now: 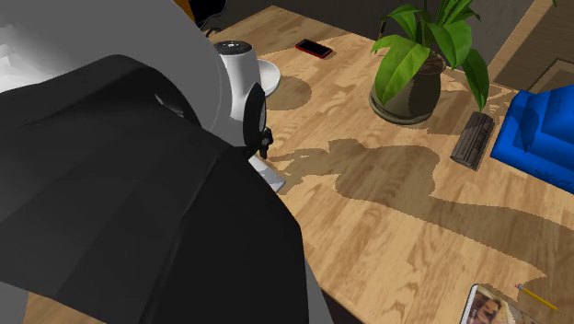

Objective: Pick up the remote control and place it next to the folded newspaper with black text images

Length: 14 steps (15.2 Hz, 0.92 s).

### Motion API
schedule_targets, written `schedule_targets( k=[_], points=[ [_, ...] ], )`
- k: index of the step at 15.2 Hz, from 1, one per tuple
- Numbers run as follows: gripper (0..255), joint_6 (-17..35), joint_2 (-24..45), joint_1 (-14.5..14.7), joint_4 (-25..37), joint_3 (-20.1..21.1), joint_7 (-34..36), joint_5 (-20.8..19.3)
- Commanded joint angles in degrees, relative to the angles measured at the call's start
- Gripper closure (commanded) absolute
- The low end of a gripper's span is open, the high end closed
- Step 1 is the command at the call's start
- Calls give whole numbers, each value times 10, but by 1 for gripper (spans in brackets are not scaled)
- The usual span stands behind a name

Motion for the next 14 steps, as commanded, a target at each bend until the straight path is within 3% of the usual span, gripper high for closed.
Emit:
schedule_targets(
  k=[1, 4, 5, 14],
  points=[
    [0, 1, 0, 0, 0, 0, 0, 0],
    [0, 1, 0, 0, 0, 0, 0, 0],
    [255, 1, 0, 0, 0, 0, 0, 0],
    [255, 1, 0, 0, 0, 0, 0, 0]
  ],
)
